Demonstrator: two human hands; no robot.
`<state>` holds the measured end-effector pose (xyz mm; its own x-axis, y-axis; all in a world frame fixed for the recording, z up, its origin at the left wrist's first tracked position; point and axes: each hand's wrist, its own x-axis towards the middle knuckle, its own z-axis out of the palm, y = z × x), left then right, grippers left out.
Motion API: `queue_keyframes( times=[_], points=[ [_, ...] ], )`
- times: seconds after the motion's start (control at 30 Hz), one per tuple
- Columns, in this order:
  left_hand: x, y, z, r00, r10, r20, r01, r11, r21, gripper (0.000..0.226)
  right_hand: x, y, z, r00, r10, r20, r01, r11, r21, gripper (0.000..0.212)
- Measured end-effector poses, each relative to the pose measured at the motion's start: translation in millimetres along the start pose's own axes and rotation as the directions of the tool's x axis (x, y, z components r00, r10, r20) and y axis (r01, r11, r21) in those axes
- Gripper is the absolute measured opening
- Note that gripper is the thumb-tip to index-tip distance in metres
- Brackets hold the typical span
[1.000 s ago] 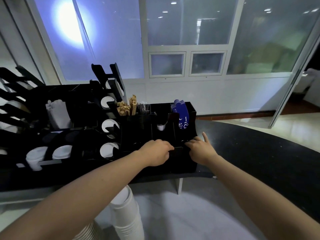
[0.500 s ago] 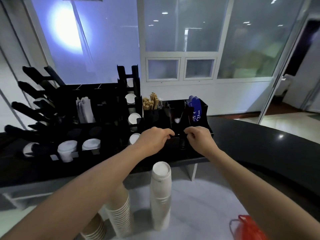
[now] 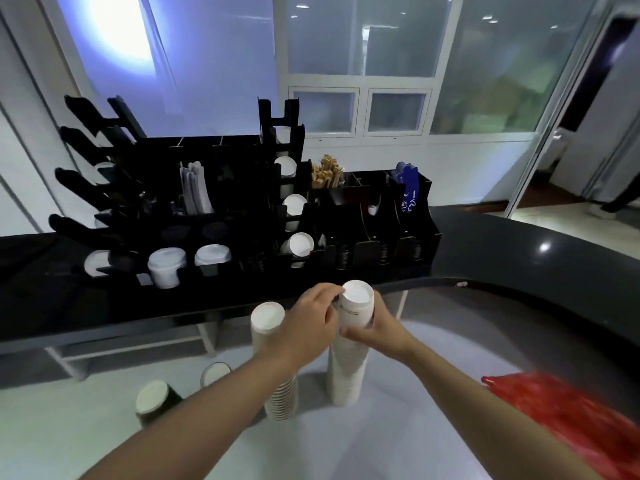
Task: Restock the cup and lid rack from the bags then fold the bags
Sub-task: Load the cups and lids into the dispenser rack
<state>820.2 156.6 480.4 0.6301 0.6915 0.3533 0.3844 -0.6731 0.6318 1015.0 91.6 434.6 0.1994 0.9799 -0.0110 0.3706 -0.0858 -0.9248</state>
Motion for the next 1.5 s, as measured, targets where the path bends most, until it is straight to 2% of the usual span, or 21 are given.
queue_keyframes(
  times=[0.17, 0.37, 0.43, 0.5, 0.57, 0.67, 0.73, 0.87, 0.93, 1.03, 1.1, 1.23, 1.37, 1.5],
  points=[
    [-35, -22, 30, 0.996, -0.088, -0.01, 0.088, 0.996, 0.009, 0.039, -4, 23, 20, 0.996, 0.018, -0.092, -0.019, 1.0, -0.008, 0.074],
    [-42, -43, 66, 0.933, -0.325, 0.155, 0.328, 0.945, 0.005, 0.048, 5, 25, -1, 0.979, 0.08, -0.188, -0.068, 0.995, 0.073, 0.081],
    [-36, -43, 73, 0.898, -0.382, 0.219, 0.393, 0.92, -0.006, 0.068, 8, 21, -15, 0.986, 0.079, -0.149, -0.054, 0.984, 0.168, 0.071],
    [-26, -40, 79, 0.859, -0.411, 0.306, 0.432, 0.902, -0.002, 0.097, 10, 13, -30, 0.993, 0.085, -0.084, -0.06, 0.962, 0.265, 0.055],
    [-14, -33, 82, 0.843, -0.401, 0.358, 0.446, 0.894, -0.047, 0.115, 11, 4, -44, 0.992, 0.128, -0.019, -0.114, 0.935, 0.336, 0.053],
    [1, -20, 85, 0.846, -0.385, 0.369, 0.482, 0.847, -0.222, 0.114, 13, -2, -61, 0.978, 0.19, 0.088, -0.209, 0.876, 0.434, 0.063],
    [8, -14, 85, 0.84, -0.383, 0.384, 0.508, 0.805, -0.308, 0.114, 13, -3, -67, 0.973, 0.208, 0.103, -0.231, 0.84, 0.491, 0.063],
    [15, -4, 86, 0.818, -0.306, 0.487, 0.535, 0.715, -0.45, 0.097, 9, -2, -67, 0.991, 0.109, 0.076, -0.133, 0.768, 0.626, 0.058],
    [15, 3, 87, 0.809, -0.266, 0.525, 0.553, 0.647, -0.525, 0.088, 7, -6, -65, 0.992, 0.119, 0.042, -0.116, 0.731, 0.672, 0.061],
    [15, 13, 88, 0.792, -0.286, 0.539, 0.598, 0.54, -0.592, 0.079, 7, -9, -60, 0.988, 0.151, 0.012, -0.121, 0.739, 0.662, 0.067],
    [15, 16, 89, 0.783, -0.29, 0.551, 0.613, 0.509, -0.604, 0.073, 7, -10, -57, 0.99, 0.14, 0.025, -0.124, 0.764, 0.634, 0.066],
    [15, 15, 90, 0.757, -0.314, 0.573, 0.643, 0.514, -0.568, 0.064, 8, -11, -53, 0.99, 0.132, 0.038, -0.127, 0.771, 0.625, 0.059],
    [17, 14, 92, 0.744, -0.342, 0.574, 0.65, 0.573, -0.5, 0.06, 7, -3, -49, 0.992, 0.127, 0.004, -0.101, 0.767, 0.633, 0.056],
    [20, 11, 98, 0.777, -0.409, 0.479, 0.612, 0.672, -0.417, 0.068, 8, -3, -46, 0.983, 0.146, -0.11, -0.056, 0.81, 0.583, 0.066]
  ],
)
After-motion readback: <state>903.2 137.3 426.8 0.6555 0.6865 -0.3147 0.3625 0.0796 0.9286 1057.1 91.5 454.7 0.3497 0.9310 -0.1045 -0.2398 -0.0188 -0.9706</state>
